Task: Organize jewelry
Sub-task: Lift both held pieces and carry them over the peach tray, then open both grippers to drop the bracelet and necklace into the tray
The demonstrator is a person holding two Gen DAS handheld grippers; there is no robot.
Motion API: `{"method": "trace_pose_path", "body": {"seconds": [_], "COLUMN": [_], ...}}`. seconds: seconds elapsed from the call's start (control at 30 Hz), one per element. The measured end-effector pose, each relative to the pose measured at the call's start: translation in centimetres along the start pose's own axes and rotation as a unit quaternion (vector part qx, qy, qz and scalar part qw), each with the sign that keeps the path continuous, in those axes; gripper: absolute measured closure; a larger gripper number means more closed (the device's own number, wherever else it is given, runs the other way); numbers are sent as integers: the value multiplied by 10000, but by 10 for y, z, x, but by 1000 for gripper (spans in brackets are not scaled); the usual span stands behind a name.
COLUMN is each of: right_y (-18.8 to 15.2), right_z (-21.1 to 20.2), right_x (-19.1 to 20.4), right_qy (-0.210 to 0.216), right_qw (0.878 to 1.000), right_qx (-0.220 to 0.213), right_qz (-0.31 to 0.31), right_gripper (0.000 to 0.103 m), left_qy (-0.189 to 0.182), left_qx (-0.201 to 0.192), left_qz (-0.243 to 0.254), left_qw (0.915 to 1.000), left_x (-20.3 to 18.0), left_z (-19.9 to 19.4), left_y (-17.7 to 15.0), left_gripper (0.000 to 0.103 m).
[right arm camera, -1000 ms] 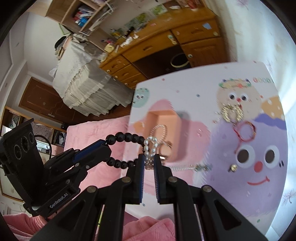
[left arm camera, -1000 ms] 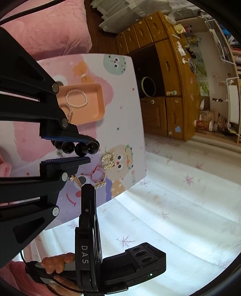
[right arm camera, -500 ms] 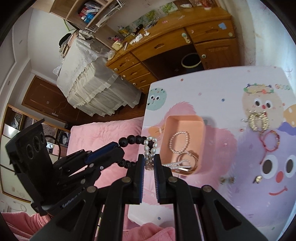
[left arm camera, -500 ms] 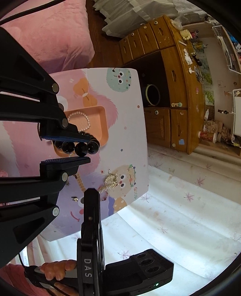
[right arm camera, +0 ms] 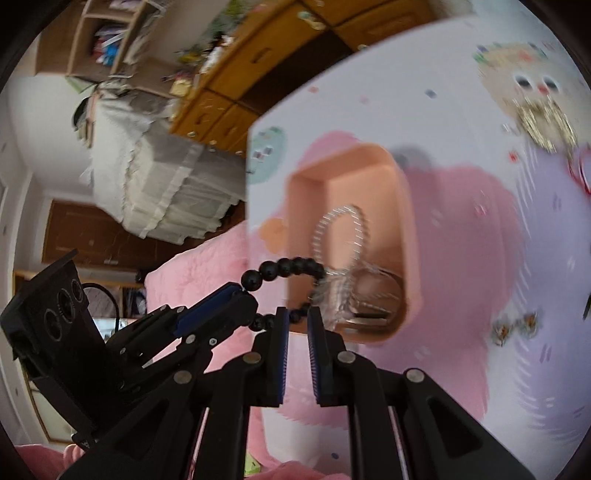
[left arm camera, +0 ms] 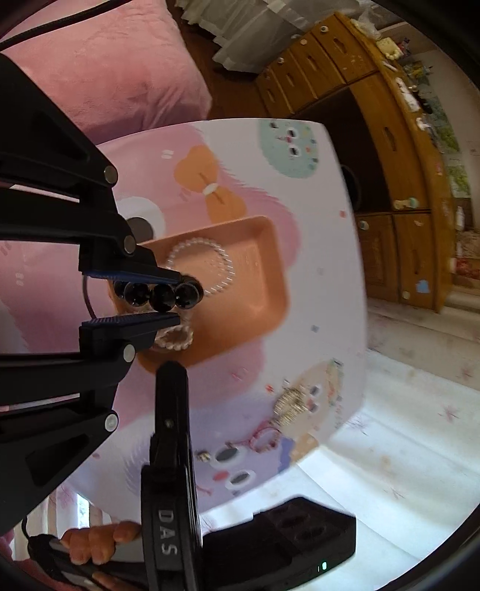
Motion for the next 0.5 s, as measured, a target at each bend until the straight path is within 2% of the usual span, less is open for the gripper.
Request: {"method": "trace_pose_path", "body": {"seconds": [0.07, 0.1, 0.2, 0.33, 0.4, 0.5], "right_y": [-9, -12, -23, -29, -34, -44], "right_z": [5, 6, 4, -6, -10, -15], "right_x": [-13, -16, -24, -24, -24, -26], "right_qy": [-195, -291, -545, -535, -614, -767], "right_qw": [9998, 9995, 9984, 9985, 9978, 9959], "right_qx": [58, 97, 175, 57, 7, -31], "right_qz": [86, 96, 4, -138, -263, -478], "right_gripper": [90, 84, 67, 65, 61, 54], "left_qy": [133, 191, 201, 224, 286, 332], "left_qx": [139, 193, 231, 81, -7, -43], "left_qz": [7, 2, -34, -43, -73, -144], "left_qw": [9998, 9996, 9995, 9997, 9996, 9993], "left_x": [4, 7, 8, 6, 5, 3], "left_z": [12, 16, 16, 4, -1, -7], "left_y": [-8, -12, -17, -15, -13, -14], "left_gripper": [80, 71, 56, 35, 28, 24]}}
Point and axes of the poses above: each gripper's, at about its wrist camera, not at the fingertips, and z roughly the way its jaws point, x to its left, y to its top, the point moved 9 cm from there along z, roughly the way its jaws point, and after that the axes turned 13 degrees about -z, right-handed, at the moved point
